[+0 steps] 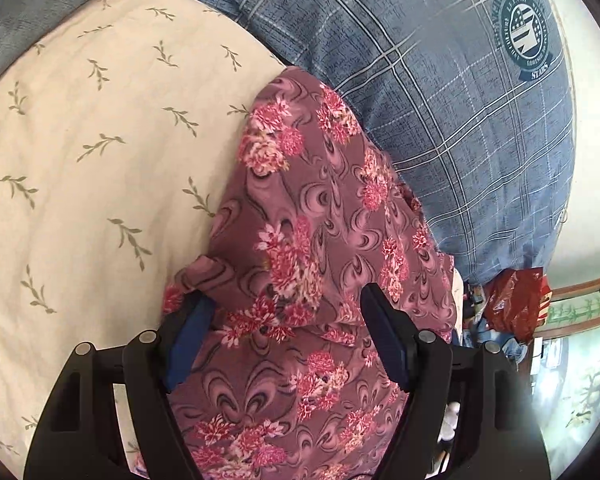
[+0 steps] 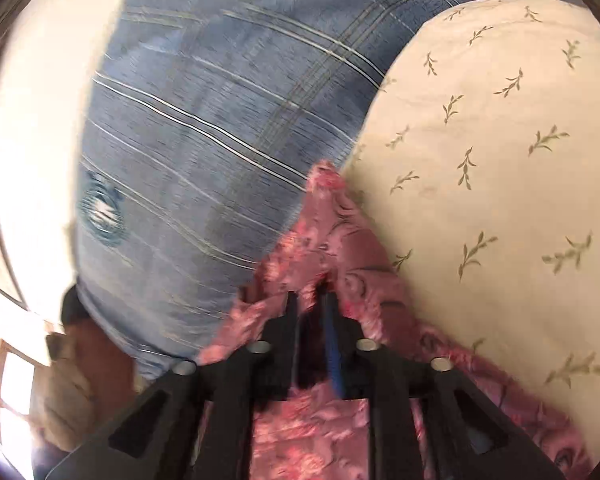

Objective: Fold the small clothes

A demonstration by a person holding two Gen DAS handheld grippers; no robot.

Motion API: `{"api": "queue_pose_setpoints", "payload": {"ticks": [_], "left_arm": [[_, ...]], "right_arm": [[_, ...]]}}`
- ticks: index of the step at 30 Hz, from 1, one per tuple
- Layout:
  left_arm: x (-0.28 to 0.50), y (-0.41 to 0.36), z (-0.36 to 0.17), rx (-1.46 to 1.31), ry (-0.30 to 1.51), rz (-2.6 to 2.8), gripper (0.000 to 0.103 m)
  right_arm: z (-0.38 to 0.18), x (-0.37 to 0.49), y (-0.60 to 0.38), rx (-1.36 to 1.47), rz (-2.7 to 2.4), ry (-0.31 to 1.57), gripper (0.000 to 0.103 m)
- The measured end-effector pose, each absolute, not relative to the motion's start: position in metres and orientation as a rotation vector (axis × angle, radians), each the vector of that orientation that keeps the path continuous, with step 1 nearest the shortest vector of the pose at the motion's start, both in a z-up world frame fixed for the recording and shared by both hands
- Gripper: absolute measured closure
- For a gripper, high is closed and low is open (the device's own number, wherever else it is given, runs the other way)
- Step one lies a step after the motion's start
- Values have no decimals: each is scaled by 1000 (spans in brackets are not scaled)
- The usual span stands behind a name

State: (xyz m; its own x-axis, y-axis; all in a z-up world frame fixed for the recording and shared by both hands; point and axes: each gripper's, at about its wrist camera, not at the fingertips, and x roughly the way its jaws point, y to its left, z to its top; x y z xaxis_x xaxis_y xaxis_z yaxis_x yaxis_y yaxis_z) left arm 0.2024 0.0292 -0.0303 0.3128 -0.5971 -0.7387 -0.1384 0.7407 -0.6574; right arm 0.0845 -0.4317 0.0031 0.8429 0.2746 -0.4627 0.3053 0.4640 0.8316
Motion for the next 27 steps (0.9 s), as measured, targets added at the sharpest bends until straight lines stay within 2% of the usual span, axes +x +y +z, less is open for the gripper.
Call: {"api": "queue_pose_setpoints", "payload": {"ticks": [1,2,6,7,8,9,12,14,15,16,18,19,20,22,24,26,27], "left_arm": [[203,28,-31,-709,1242,-334,29],[204,27,-31,-707,1242,-330,29],[206,24,-30,-703,1242,-317,29],[206,24,-29,-696,1244,-312,33],[206,24,-28,-690,1244,-314,37],[206,23,-25,-683,1242,-321,45],[206,26,-22,-660,1227,-326,47],[210,25,-32,-649,1257,-314,48],[212,24,-36,-642,1267,-307,54],[212,23,-38,-631,1263,-301,55],[211,19,-33,-594,1259,-299,55],[209,17,-30,-574,1267,-307,55],[204,17,-27,-569,1279,-332,55],[195,15,-21,-577,1277,-390,54],[189,9,-18,-541,1256,-391,52],[189,-4,-26,-466,1272,-361,51],[190,-10,-31,-439,1283,-346,51]], "right_arm": [[1,83,-431,1117,-24,606,46],[-1,87,-424,1125,-24,632,42],[-12,114,-398,1076,-28,788,43],[-12,117,-394,1057,-32,793,47],[-8,124,-392,1029,-33,785,75],[5,131,-392,995,9,748,99],[56,122,-394,803,11,556,97],[70,119,-393,665,-38,527,97],[64,123,-395,633,-52,567,97],[50,129,-399,629,-68,646,97],[1,144,-414,626,-161,917,96],[-4,140,-419,671,-134,903,101],[2,127,-425,720,-135,837,100],[21,107,-425,727,-169,753,88],[34,89,-418,699,-101,660,88],[25,88,-409,657,-99,717,82],[9,93,-406,636,-104,809,82]]}}
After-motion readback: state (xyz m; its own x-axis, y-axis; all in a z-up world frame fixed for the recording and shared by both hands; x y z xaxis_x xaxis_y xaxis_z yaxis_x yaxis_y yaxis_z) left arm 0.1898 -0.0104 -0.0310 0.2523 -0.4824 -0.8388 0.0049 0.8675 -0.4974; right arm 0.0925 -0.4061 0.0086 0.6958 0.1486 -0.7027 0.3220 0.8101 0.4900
